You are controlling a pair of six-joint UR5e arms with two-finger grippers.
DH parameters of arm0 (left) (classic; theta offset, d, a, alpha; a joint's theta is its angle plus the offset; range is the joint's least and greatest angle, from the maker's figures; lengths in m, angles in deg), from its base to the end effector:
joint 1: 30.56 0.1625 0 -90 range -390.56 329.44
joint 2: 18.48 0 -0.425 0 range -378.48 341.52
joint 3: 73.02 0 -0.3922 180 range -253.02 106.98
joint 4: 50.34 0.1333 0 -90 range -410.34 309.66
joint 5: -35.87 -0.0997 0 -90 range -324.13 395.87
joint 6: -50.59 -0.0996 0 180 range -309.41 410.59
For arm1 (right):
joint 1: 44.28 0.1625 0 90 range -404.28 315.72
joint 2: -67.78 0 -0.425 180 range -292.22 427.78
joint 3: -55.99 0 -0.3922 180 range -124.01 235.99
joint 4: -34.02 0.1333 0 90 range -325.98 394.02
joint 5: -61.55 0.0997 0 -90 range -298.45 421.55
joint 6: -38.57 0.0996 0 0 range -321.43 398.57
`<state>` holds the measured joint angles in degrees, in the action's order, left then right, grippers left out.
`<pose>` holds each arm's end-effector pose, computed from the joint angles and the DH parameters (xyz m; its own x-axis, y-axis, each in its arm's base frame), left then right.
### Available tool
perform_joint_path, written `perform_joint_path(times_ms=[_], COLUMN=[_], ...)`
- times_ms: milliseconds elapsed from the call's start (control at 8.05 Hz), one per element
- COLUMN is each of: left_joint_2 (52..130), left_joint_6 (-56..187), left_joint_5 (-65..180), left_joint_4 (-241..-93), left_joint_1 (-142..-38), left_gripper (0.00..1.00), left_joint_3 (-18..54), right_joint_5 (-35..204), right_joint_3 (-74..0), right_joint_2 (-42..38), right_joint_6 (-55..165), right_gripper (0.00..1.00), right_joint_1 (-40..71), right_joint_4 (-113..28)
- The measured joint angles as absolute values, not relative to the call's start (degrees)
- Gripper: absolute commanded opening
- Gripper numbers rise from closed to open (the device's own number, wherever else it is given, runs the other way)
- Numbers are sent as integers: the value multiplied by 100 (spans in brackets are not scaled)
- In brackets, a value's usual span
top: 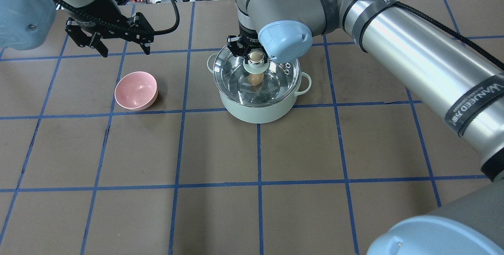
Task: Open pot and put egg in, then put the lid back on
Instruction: 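Carry the glass lid over the pot with the right gripper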
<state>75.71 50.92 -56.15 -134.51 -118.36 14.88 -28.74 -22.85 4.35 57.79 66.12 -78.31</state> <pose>-0.1094 -0.5336 0.4792 -0.9983 -0.0464 -0.0348 -0.0441 0.9969 -0.0654 0.3612 -0.5903 0.3515 -0.9991 -0.0223 -0.0349 -0.0181 0.9932 -0.1154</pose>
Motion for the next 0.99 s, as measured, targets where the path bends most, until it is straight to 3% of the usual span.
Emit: perform_joint_path(times_ms=[497,869,993], left_joint_2=[7600,7615,7621], left_joint_6=[5099,5102,5103], left_joint_5=[-5607,-5613,-5615], left_joint_4=[-13422,-13413,-13411], left_joint_1=[-11837,-11837,-11837], left_gripper=[100,100,100], left_joint_3=[1487,1487,1488], right_joint_5=[-2928,-2914,-2905], right_joint_3=[-2357,-2372,-2380], right_joint_2=[427,432,435], right_joint_6=[5627,5556,5533], right_gripper=[21,25,31], right_joint_1=[6600,6594,6594], right_joint_4=[-7838,-7858,-7869])
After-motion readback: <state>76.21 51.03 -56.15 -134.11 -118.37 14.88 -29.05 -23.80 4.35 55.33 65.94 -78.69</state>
